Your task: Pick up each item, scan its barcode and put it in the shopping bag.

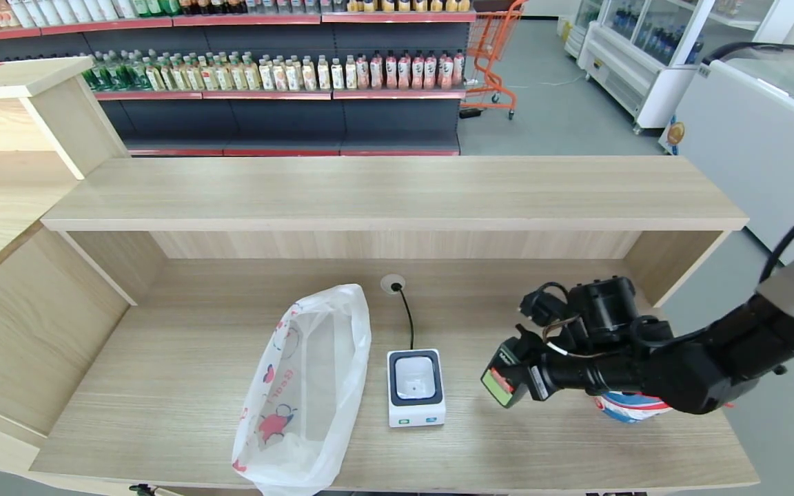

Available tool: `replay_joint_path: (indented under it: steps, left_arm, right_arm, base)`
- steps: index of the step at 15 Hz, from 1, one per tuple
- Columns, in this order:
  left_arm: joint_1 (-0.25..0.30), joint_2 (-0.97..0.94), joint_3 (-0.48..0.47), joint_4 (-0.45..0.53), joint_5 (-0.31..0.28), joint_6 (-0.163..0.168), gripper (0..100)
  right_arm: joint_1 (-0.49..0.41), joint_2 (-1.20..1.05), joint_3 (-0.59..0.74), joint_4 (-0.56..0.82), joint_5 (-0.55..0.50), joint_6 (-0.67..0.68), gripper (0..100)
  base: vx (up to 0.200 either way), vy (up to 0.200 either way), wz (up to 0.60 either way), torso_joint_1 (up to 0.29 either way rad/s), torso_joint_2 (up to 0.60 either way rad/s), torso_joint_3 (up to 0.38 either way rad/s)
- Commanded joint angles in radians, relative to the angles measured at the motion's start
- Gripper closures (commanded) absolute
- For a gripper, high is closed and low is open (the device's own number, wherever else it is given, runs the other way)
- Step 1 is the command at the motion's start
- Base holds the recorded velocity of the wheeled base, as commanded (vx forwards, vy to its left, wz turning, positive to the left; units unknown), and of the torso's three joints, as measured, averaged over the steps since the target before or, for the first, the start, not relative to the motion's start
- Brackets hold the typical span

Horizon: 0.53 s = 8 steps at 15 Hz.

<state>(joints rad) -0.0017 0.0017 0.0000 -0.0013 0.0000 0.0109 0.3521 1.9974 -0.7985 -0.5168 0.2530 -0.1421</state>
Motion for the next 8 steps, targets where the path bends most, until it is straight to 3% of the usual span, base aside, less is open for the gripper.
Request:
replay_joint_path:
  steps: [1, 3, 5, 6, 8]
  left_arm:
    - [0.000, 0.000, 0.000, 0.000, 0.000, 0.000, 0]
    - [0.000, 0.000, 0.000, 0.000, 0.000, 0.000, 0]
    - [0.000, 0.000, 0.000, 0.000, 0.000, 0.000, 0]
    - [0.000, 0.000, 0.000, 0.000, 0.000, 0.000, 0]
    - [0.000, 0.000, 0.000, 0.000, 0.000, 0.000, 0]
  right_arm:
    - [-0.036, -0.261, 0.097, -0.003, -0.004, 0.116, 100]
    - [-0.068, -0.382, 0.193, -0.006, -0.011, 0.081, 100]
    - [-0.171, -0.479, 0.309, -0.019, -0.097, -0.223, 100]
    - [-0.226, -0.497, 0.360, -0.086, -0.092, -0.358, 100]
    - [-0.262, -0.516, 0.444, -0.212, -0.084, -0.513, 100]
  base:
    - [0.000, 0.000, 0.00, 0.000, 0.00, 0.000]
    - [0.000, 0.000, 0.00, 0.000, 0.00, 0.000]
    - [0.000, 0.000, 0.00, 0.000, 0.00, 0.000]
    - [0.000, 0.000, 0.00, 0.000, 0.00, 0.000]
    - [0.000, 0.000, 0.00, 0.000, 0.00, 0.000]
